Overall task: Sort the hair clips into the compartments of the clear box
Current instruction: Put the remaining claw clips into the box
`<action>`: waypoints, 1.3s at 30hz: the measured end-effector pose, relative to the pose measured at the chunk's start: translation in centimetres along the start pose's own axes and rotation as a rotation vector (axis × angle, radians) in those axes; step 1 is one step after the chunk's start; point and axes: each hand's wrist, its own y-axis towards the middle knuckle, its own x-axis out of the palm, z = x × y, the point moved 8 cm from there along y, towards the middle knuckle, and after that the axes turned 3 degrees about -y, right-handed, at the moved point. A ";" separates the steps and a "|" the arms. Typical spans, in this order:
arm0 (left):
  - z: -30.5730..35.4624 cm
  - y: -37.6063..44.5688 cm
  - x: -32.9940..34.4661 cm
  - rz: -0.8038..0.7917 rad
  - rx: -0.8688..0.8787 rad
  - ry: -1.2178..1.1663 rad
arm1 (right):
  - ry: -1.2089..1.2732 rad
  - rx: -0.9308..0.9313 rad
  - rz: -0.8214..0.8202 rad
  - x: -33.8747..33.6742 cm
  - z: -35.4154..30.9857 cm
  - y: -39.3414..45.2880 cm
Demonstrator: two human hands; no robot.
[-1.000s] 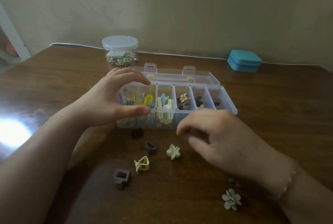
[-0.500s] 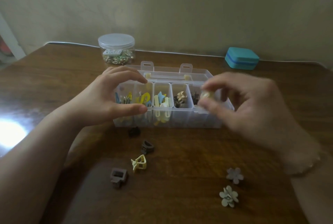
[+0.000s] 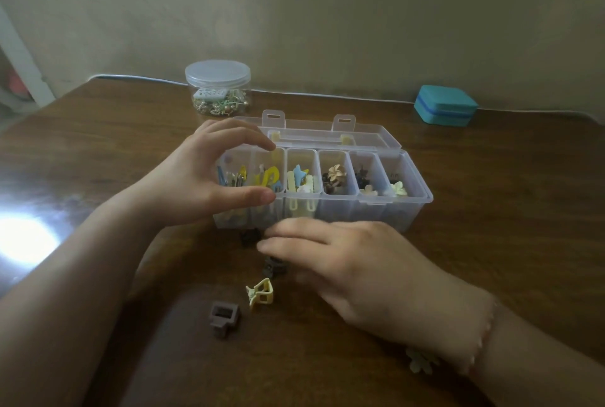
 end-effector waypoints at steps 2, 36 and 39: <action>-0.1 0.0 0.0 -0.002 -0.005 -0.002 | -0.001 -0.031 -0.037 0.7 0.0 0.2; -0.2 0.0 0.0 -0.002 0.020 0.019 | 0.064 -0.149 -0.056 0.8 -2.4 0.1; -0.2 0.0 0.0 0.001 0.022 0.015 | 0.103 -0.076 0.111 -1.5 -0.5 -0.6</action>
